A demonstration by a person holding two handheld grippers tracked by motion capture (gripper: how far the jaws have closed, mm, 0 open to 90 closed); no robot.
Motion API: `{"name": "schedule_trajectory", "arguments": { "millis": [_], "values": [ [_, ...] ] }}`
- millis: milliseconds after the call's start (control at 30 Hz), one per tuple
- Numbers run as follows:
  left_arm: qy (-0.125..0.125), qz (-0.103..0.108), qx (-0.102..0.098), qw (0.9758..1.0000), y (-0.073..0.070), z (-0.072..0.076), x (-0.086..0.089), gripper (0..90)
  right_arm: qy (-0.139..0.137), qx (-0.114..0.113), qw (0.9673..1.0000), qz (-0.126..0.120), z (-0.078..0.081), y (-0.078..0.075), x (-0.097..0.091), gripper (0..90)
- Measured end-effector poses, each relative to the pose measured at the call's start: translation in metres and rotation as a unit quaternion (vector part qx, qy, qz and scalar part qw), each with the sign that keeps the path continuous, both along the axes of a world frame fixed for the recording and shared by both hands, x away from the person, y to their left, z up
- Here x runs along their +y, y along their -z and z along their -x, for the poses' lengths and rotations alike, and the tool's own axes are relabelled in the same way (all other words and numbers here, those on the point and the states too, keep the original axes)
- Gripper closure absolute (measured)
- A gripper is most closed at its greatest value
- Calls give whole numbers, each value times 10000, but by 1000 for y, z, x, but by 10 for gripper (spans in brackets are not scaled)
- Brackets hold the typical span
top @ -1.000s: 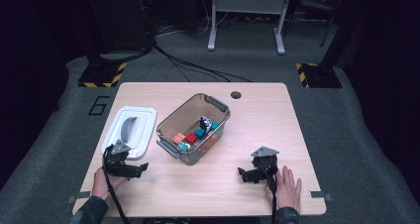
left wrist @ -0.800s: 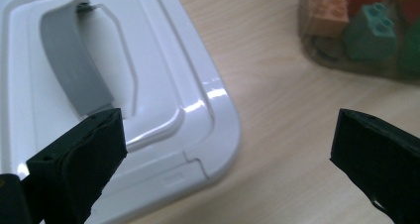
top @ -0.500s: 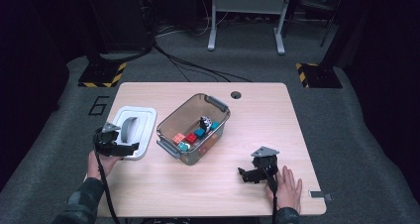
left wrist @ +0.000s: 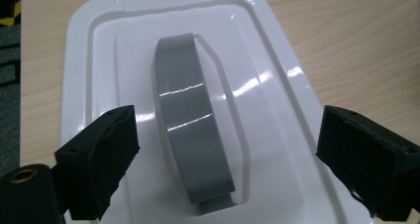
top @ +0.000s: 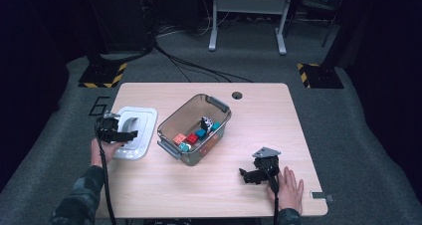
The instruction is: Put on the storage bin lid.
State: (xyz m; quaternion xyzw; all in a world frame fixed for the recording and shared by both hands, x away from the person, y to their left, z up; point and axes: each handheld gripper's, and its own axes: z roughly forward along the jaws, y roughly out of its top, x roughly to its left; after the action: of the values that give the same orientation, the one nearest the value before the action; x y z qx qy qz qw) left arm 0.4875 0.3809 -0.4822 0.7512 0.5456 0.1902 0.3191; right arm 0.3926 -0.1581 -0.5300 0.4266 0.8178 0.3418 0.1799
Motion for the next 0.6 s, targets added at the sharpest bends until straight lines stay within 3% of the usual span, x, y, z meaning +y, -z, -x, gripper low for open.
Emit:
{"name": "schedule_trajectory", "arguments": {
  "millis": [267,433,600],
  "values": [
    [-238,183,162,9994,8,-13,6,219,-11,-3,10000,6,0,0,0,0],
    [-341,143,243,9990,14,-16,11,382,-6,-2,10000,4,0,0,0,0],
    [-384,160,183,9990,14,-16,11,553,-1,11,10000,0,0,0,0,0]
  ]
}}
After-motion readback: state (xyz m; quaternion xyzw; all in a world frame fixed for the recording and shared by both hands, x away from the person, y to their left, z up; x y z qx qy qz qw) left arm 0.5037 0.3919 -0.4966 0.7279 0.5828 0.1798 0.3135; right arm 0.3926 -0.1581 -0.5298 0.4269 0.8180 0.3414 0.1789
